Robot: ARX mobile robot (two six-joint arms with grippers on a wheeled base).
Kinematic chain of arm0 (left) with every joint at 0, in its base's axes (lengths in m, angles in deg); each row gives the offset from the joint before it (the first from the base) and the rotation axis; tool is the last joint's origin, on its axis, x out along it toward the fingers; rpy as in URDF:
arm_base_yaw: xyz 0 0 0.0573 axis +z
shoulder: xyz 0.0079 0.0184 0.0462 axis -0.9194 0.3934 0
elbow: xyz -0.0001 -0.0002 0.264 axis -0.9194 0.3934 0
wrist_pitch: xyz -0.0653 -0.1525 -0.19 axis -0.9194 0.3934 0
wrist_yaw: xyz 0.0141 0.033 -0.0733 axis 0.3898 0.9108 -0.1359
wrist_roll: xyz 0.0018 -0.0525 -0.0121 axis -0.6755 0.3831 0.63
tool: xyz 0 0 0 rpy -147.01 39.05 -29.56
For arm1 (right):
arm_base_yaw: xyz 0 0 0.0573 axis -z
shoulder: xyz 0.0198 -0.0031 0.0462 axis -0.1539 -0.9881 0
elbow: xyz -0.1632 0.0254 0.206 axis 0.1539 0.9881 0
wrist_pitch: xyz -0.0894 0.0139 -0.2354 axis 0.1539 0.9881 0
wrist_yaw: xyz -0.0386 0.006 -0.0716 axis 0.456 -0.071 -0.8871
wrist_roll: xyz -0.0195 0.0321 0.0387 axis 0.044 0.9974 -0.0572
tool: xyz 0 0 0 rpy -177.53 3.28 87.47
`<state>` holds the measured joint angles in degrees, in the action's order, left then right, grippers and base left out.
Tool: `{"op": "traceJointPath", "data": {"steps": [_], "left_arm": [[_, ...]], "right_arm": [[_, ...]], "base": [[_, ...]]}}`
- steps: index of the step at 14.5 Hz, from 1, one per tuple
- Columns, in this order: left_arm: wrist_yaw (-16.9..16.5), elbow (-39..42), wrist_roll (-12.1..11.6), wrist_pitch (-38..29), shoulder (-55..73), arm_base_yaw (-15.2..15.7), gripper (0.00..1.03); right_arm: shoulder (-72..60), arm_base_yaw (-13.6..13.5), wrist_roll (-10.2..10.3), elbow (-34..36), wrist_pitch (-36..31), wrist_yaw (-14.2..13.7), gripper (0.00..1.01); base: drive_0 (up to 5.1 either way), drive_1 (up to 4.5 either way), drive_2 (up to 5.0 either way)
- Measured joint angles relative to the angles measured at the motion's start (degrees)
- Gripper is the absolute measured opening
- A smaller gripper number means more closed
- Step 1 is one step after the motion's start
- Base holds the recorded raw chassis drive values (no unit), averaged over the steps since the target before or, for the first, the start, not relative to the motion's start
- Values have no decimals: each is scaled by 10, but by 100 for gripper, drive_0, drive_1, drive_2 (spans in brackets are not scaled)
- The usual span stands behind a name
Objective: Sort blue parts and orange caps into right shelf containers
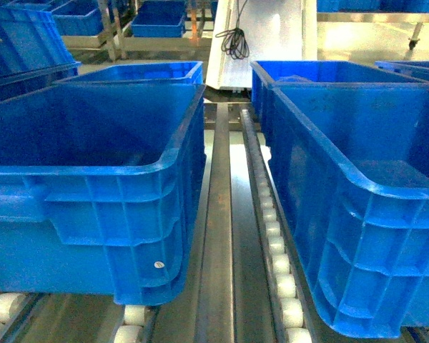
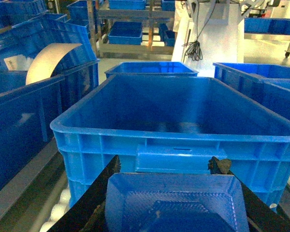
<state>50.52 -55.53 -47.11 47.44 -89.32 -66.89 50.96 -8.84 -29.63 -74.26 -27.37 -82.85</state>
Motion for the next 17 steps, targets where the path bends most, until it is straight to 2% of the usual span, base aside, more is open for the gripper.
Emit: {"op": "traceJointPath", "data": {"steps": [17], "left_arm": [[0,0,0,0,0,0,43]], "right_arm": [[0,0,0,0,0,0,41]], "base": [[0,0,0]]}}
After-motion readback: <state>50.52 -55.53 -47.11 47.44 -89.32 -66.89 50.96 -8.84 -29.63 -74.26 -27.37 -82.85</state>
